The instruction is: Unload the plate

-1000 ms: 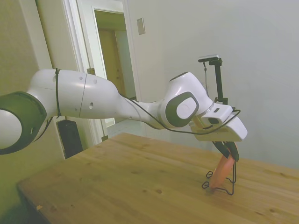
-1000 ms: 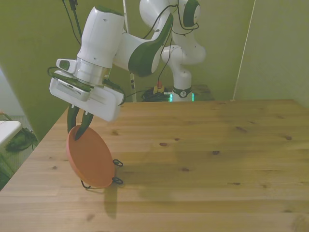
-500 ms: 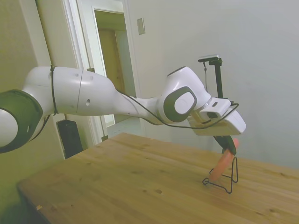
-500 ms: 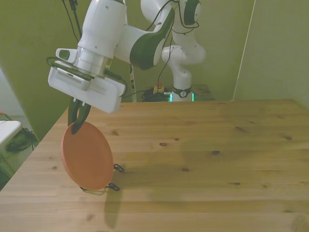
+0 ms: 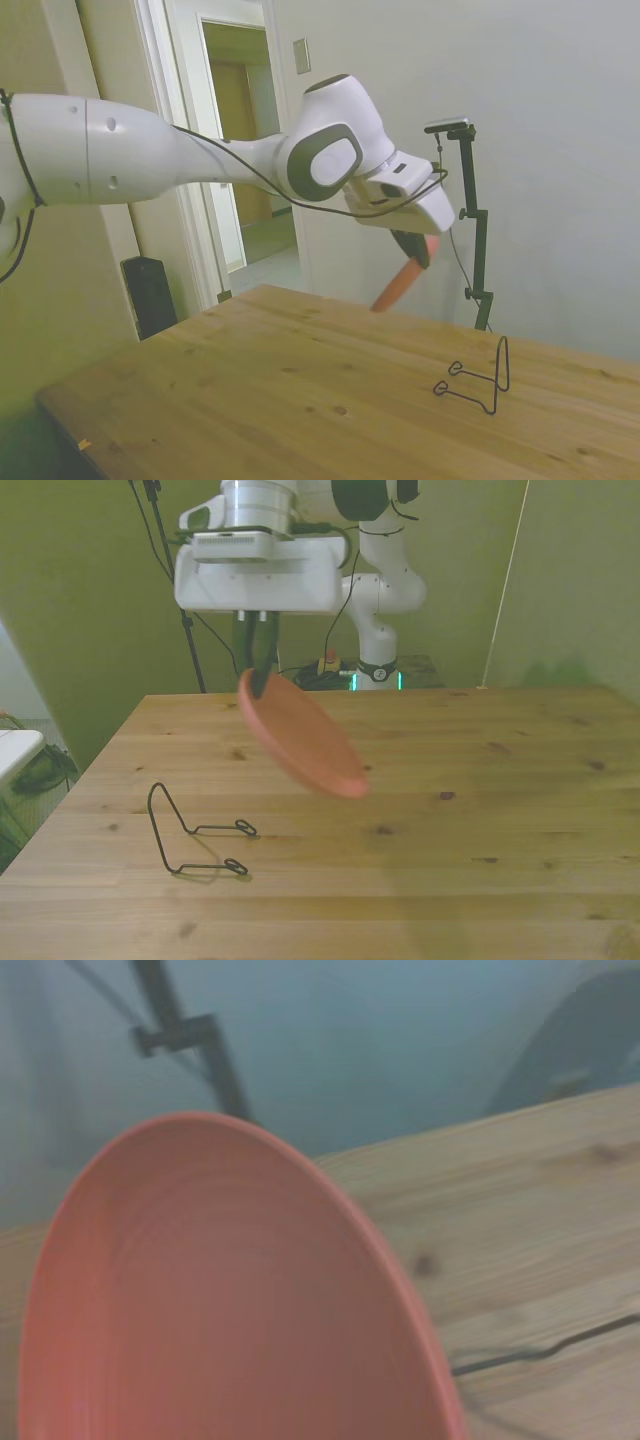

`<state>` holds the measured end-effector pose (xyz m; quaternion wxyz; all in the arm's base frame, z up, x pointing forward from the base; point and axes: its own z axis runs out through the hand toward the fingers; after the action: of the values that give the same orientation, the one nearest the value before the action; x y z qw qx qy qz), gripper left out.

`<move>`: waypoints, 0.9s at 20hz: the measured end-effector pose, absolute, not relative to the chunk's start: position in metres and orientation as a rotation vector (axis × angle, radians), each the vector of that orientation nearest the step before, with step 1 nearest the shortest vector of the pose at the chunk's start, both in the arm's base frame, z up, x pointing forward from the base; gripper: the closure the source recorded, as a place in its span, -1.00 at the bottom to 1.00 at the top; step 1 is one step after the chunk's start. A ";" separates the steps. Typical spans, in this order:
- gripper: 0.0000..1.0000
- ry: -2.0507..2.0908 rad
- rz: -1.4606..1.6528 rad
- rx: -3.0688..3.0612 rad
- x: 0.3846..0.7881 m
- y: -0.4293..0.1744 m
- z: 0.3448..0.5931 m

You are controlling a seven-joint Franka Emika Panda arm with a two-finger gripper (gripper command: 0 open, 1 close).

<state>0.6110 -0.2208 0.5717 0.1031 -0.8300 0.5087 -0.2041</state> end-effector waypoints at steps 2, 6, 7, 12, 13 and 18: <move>1.00 1.447 -0.480 -2.420 0.607 -0.208 0.542; 1.00 1.337 -0.184 -2.407 0.589 -0.199 0.472; 1.00 1.319 -0.120 -2.416 0.584 -0.201 0.457; 1.00 1.341 -0.010 -2.453 0.579 -0.213 0.391; 1.00 1.347 -0.005 -2.456 0.580 -0.214 0.383; -1.00 1.334 -0.003 -2.479 0.580 -0.216 0.377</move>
<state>0.5800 -0.2158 0.3766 0.1626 -0.8689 0.4676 -0.0010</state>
